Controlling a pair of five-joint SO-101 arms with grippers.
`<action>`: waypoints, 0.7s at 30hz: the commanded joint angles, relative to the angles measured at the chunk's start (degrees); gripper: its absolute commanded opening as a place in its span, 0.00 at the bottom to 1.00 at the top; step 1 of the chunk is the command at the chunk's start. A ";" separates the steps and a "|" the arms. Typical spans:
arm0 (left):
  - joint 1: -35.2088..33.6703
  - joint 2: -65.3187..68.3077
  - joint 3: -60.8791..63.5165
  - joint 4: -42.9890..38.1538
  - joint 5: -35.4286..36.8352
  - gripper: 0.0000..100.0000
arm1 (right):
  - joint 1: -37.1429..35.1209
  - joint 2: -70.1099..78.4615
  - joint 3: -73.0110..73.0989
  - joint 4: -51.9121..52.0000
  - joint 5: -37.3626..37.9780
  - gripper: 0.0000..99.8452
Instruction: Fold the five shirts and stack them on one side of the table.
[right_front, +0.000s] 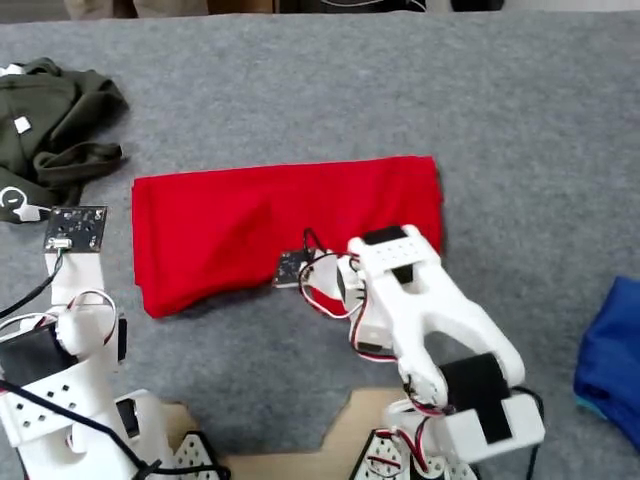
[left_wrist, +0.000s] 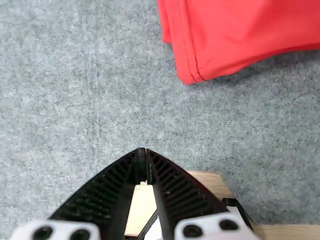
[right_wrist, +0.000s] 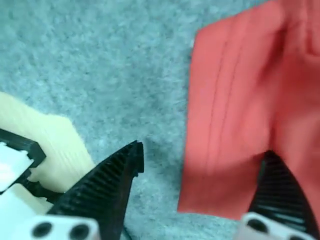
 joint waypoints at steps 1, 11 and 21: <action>-0.53 -0.57 -2.81 -0.88 0.09 0.02 | -0.13 5.49 -0.92 -0.97 -0.97 0.36; -0.44 -0.57 -2.90 -0.97 0.09 0.02 | 0.13 5.93 -0.84 -1.23 -1.23 0.13; -0.70 -0.57 -2.90 -0.88 0.00 0.02 | 0.22 5.58 -0.92 -1.67 -1.23 0.05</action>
